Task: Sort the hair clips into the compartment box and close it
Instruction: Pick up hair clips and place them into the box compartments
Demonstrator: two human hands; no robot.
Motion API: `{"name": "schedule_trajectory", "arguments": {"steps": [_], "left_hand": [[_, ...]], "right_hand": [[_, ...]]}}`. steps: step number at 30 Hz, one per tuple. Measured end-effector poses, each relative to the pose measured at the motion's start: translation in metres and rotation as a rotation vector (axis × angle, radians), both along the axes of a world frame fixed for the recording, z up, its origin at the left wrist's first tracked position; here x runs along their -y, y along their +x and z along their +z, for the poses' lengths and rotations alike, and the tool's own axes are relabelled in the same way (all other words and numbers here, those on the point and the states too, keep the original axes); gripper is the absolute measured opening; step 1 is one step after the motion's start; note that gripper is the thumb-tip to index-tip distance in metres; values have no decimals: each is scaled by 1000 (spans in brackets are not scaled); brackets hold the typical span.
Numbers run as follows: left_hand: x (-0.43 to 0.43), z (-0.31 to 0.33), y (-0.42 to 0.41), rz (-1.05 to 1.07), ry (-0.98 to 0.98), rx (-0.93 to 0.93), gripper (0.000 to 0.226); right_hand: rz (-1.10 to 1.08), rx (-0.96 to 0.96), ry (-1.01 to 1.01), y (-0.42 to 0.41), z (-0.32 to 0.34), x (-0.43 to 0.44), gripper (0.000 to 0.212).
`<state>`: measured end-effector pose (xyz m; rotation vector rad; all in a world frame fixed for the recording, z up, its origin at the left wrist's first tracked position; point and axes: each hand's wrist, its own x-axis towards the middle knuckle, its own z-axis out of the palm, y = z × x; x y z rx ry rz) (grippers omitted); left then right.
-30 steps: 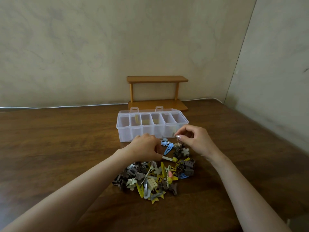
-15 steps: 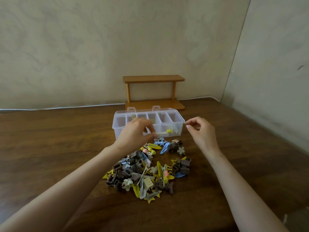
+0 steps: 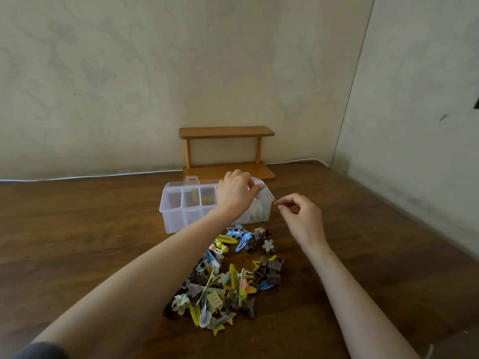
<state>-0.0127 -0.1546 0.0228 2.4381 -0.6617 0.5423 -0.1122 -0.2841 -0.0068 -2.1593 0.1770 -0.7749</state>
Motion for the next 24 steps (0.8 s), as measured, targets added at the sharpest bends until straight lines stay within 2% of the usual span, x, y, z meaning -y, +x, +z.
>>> {"name": "schedule_trajectory", "arguments": {"steps": [7, 11, 18, 24], "left_hand": [[-36, -2, -12, -89, -36, 96, 21], [-67, -4, -27, -191, 16, 106, 13], [-120, -25, -48, -286, 158, -61, 12], [-133, -37, -48, -237, 166, -90, 13]], "right_hand": [[65, -97, -39, 0, 1, 1, 8], [129, -118, -57, -1, 1, -3, 9], [257, -139, -100, -7, 5, -20, 9], [397, -180, -311, -10, 2, -37, 9]]}}
